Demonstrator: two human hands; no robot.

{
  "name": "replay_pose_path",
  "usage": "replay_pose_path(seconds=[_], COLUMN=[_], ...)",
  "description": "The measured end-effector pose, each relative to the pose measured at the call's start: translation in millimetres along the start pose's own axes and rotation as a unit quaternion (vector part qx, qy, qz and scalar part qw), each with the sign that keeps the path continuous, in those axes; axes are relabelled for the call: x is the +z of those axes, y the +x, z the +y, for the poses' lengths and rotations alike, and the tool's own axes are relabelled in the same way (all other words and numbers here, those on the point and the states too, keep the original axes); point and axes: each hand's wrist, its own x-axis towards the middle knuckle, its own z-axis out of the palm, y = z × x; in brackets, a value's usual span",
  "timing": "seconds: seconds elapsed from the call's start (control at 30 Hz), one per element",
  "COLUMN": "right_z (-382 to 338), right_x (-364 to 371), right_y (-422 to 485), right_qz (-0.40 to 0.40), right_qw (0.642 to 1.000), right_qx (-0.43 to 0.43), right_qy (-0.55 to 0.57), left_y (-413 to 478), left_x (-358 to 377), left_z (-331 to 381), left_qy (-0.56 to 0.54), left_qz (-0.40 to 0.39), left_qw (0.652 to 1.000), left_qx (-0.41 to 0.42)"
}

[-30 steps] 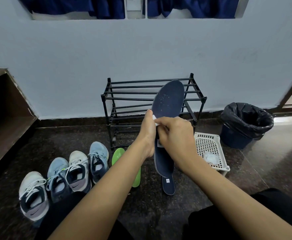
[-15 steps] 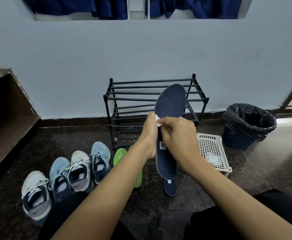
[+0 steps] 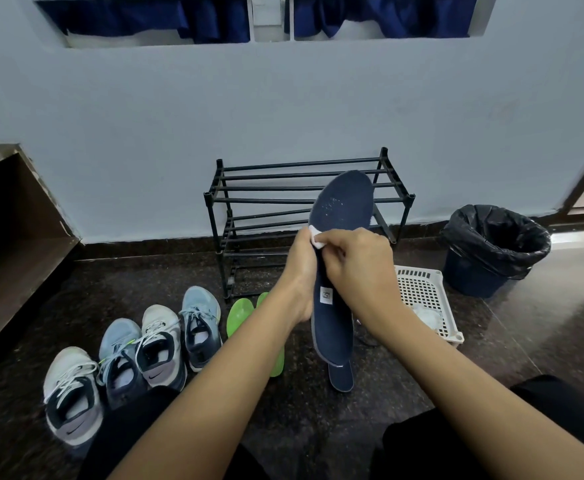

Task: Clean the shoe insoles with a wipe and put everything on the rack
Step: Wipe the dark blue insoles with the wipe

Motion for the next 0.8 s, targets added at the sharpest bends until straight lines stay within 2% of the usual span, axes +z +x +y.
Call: replay_pose_path(seconds=[0.2,0.3,0.43,0.6,0.8], right_z=[0,6,12,1,-4], right_x=[0,-4,-7,-7,0], right_y=[-4,3,8,1,-8], right_qz=[-0.008,0.017,0.01,0.008,-0.021], right_qw=[1.0,1.0,0.999,1.0,0.999], right_qx=[-0.031,-0.003,0.034,-0.007,-0.047], right_qy=[-0.001,0.003,0.022,0.029,0.0], left_y=[6,3,1,7,10], left_x=[-4,2,6,-6,-9], left_z=[0,-7,-11,5,9], left_qy=[0.0,-0.001,0.002,-0.021,-0.064], left_qz=[0.01,-0.022,-0.057,-0.035,-0.007], left_qw=[1.0,1.0,0.998,0.997,0.996], left_qx=[0.014,0.013,0.021,0.068,0.069])
